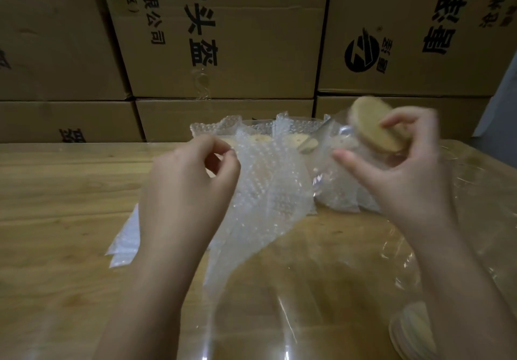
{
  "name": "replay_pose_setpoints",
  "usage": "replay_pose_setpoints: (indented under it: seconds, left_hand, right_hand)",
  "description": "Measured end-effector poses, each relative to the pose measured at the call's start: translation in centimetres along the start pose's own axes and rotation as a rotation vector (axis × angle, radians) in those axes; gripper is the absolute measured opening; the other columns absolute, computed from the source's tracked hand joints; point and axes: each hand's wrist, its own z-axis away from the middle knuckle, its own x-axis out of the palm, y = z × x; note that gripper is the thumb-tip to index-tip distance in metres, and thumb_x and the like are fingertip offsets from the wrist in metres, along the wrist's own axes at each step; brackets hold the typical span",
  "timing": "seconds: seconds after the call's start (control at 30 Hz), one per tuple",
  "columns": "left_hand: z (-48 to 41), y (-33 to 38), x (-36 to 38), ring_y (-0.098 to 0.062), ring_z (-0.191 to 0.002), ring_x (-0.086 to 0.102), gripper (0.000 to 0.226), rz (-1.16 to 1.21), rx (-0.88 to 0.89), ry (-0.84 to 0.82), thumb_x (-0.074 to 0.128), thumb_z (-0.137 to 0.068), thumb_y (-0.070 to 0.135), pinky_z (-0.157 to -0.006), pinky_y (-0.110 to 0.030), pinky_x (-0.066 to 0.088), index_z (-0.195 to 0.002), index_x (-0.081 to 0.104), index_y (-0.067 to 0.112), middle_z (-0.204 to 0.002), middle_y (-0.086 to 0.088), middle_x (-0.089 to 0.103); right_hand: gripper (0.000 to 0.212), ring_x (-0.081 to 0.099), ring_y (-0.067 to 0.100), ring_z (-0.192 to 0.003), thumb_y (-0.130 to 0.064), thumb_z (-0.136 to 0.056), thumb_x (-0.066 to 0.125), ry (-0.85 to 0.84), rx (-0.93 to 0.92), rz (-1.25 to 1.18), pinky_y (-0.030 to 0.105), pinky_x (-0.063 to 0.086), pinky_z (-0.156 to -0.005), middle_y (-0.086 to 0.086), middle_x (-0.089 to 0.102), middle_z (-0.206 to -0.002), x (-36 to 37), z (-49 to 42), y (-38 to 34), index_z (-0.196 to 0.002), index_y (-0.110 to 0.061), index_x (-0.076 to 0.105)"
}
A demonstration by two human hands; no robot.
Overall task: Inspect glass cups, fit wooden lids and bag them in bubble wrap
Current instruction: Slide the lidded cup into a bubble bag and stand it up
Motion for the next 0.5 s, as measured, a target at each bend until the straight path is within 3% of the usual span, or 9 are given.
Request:
replay_pose_setpoints:
  seconds: [0.1, 0.2, 0.3, 0.37, 0.47, 0.5]
  left_hand:
    - [0.2, 0.2, 0.9, -0.004, -0.064, 0.055, 0.014, 0.021, 0.01, 0.012, 0.06, -0.088, 0.026, -0.056, -0.034, 0.049, -0.075, 0.062, 0.032, -0.066, 0.015, 0.058]
    - [0.3, 0.2, 1.5, -0.004, -0.064, 0.054, 0.013, 0.012, 0.021, 0.02, 0.06, -0.087, 0.025, -0.055, -0.031, 0.046, -0.075, 0.063, 0.029, -0.066, 0.014, 0.058]
    - [0.3, 0.1, 1.9, -0.004, -0.064, 0.054, 0.015, 0.004, 0.0, 0.034, 0.06, -0.086, 0.025, -0.052, -0.026, 0.041, -0.072, 0.062, 0.031, -0.064, 0.014, 0.057]
    - [0.2, 0.1, 2.0, -0.004, -0.066, 0.054, 0.016, 0.006, -0.009, 0.04, 0.061, -0.086, 0.026, -0.051, -0.024, 0.039, -0.071, 0.061, 0.032, -0.063, 0.014, 0.057]
    - [0.3, -0.1, 1.9, -0.007, -0.059, 0.052, 0.023, 0.011, -0.006, 0.043, 0.06, -0.086, 0.027, -0.05, -0.026, 0.036, -0.064, 0.057, 0.032, -0.059, 0.012, 0.055]
    - [0.2, -0.2, 1.9, -0.008, -0.057, 0.051, 0.027, 0.01, -0.006, 0.053, 0.06, -0.085, 0.027, -0.05, -0.027, 0.034, -0.06, 0.053, 0.031, -0.057, 0.011, 0.054]
  right_hand:
    - [0.054, 0.062, 0.012, -0.096, -0.054, -0.066, 0.078, 0.251, -0.09, -0.17, 0.023, 0.052, -0.077, 0.0, 0.058, -0.113, -0.7, -0.1, -0.3, -0.101, -0.042, 0.039]
    - [0.054, 0.061, 0.007, -0.09, -0.045, -0.07, 0.08, 0.365, -0.084, -0.436, 0.023, 0.051, -0.079, -0.004, 0.061, -0.099, -1.3, -0.3, -0.9, -0.104, -0.03, 0.041]
    - [0.056, 0.065, 0.025, -0.105, -0.043, -0.069, 0.082, 0.28, 0.056, -0.756, 0.039, 0.055, -0.087, -0.001, 0.064, -0.107, -1.8, -0.6, -1.5, -0.107, -0.023, 0.046]
    - [0.058, 0.066, 0.028, -0.108, -0.042, -0.072, 0.079, 0.153, 0.141, -0.862, 0.038, 0.056, -0.084, 0.01, 0.062, -0.121, -1.8, -0.6, -2.0, -0.115, -0.019, 0.048]
    - [0.072, 0.068, 0.029, -0.104, -0.04, -0.07, 0.08, -0.018, 0.178, -0.883, 0.037, 0.058, -0.081, 0.011, 0.065, -0.116, -1.5, -0.4, -2.6, -0.127, -0.011, 0.047]
    - [0.069, 0.068, 0.029, -0.104, -0.037, -0.072, 0.078, -0.042, 0.178, -0.866, 0.039, 0.058, -0.081, 0.011, 0.065, -0.114, -1.4, -0.4, -2.7, -0.127, -0.01, 0.047]
